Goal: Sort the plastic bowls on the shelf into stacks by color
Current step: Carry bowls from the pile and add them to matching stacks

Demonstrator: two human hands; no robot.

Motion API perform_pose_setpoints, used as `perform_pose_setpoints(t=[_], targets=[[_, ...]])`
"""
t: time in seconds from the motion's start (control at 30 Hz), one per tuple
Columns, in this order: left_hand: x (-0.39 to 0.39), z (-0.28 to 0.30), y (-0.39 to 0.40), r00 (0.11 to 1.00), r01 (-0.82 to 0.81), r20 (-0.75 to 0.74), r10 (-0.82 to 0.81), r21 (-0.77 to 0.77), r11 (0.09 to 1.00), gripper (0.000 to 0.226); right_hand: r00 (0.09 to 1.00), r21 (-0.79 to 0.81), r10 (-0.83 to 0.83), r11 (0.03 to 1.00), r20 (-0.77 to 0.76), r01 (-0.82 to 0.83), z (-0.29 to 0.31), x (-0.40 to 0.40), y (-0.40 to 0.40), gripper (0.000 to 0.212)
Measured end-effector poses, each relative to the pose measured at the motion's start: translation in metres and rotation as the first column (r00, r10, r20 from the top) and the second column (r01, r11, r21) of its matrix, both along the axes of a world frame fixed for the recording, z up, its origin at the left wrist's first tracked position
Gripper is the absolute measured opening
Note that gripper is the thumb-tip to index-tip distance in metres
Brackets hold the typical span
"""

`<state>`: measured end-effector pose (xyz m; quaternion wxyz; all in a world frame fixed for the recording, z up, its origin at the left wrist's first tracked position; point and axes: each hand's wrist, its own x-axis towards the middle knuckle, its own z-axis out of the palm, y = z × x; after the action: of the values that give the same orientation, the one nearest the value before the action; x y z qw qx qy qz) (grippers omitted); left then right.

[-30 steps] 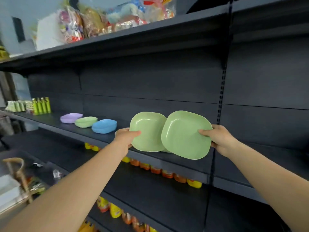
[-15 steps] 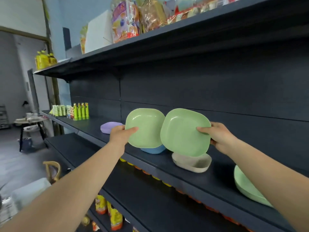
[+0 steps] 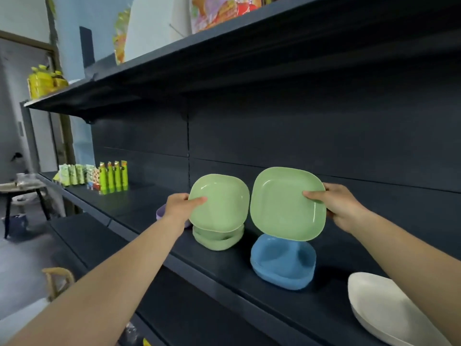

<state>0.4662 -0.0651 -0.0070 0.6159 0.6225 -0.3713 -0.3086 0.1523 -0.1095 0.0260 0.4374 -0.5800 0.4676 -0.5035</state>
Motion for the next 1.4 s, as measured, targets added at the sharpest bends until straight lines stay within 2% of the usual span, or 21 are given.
perform_pose_setpoints(t=[0.13, 0.2, 0.27, 0.4, 0.5, 0.6, 0.8, 0.97, 1.03, 1.1, 1.23, 1.33, 1.4], targets=[[0.033, -0.025, -0.06, 0.993, 0.074, 0.086, -0.078, 0.057, 0.996, 0.033, 0.993, 0.006, -0.115, 0.993, -0.01, 0.116, -0.003, 0.01, -0.018, 0.024], [0.046, -0.037, -0.092, 0.973, 0.122, 0.186, -0.14, 0.106, 0.987, 0.036, 0.985, 0.021, -0.17, 0.985, -0.015, 0.171, -0.006, 0.014, -0.024, 0.024], [0.048, -0.042, -0.107, 0.924, 0.147, 0.33, -0.194, 0.162, 0.976, 0.042, 0.976, 0.032, -0.216, 0.976, -0.015, 0.216, -0.009, 0.02, -0.026, 0.024], [0.058, -0.056, -0.121, 0.768, 0.177, 0.557, -0.317, 0.291, 0.94, 0.049, 0.958, 0.044, -0.287, 0.957, 0.012, 0.286, -0.014, 0.034, -0.027, 0.022], [0.067, -0.069, -0.129, 0.713, 0.219, 0.598, -0.365, 0.304, 0.927, 0.039, 0.947, 0.064, -0.321, 0.945, -0.003, 0.321, -0.02, 0.044, -0.023, 0.024], [0.073, -0.077, -0.133, 0.699, 0.301, 0.589, -0.405, 0.272, 0.914, 0.021, 0.937, 0.07, -0.349, 0.935, -0.002, 0.349, -0.026, 0.053, -0.018, 0.024], [0.071, -0.086, -0.135, 0.67, 0.336, 0.621, -0.407, 0.234, 0.912, 0.039, 0.914, 0.082, -0.405, 0.911, -0.016, 0.405, -0.041, 0.062, -0.004, 0.025], [0.056, -0.075, -0.126, 0.71, 0.344, 0.615, -0.343, 0.122, 0.931, 0.046, 0.892, 0.107, -0.451, 0.886, -0.021, 0.45, -0.05, 0.056, 0.014, 0.026], [0.038, -0.061, -0.114, 0.764, 0.408, 0.533, -0.363, 0.035, 0.912, 0.039, 0.883, 0.105, -0.469, 0.878, -0.015, 0.468, -0.051, 0.049, 0.022, 0.027], [0.013, -0.044, -0.096, 0.791, 0.512, 0.392, -0.469, -0.003, 0.859, 0.033, 0.874, 0.108, -0.486, 0.868, -0.008, 0.484, -0.051, 0.041, 0.031, 0.028], [-0.052, -0.022, -0.061, 0.675, 0.729, 0.191, -0.712, -0.025, 0.684, 0.035, 0.865, 0.101, -0.501, 0.861, -0.011, 0.499, -0.047, 0.02, 0.053, 0.026], [-0.104, -0.016, -0.038, 0.591, 0.804, 0.142, -0.794, -0.022, 0.594, 0.029, 0.865, 0.091, -0.501, 0.861, -0.023, 0.501, -0.042, -0.004, 0.07, 0.025], [-0.14, -0.015, -0.025, 0.564, 0.825, 0.098, -0.82, -0.021, 0.565, 0.027, 0.865, 0.094, -0.502, 0.86, -0.018, 0.501, -0.039, -0.024, 0.082, 0.024]])
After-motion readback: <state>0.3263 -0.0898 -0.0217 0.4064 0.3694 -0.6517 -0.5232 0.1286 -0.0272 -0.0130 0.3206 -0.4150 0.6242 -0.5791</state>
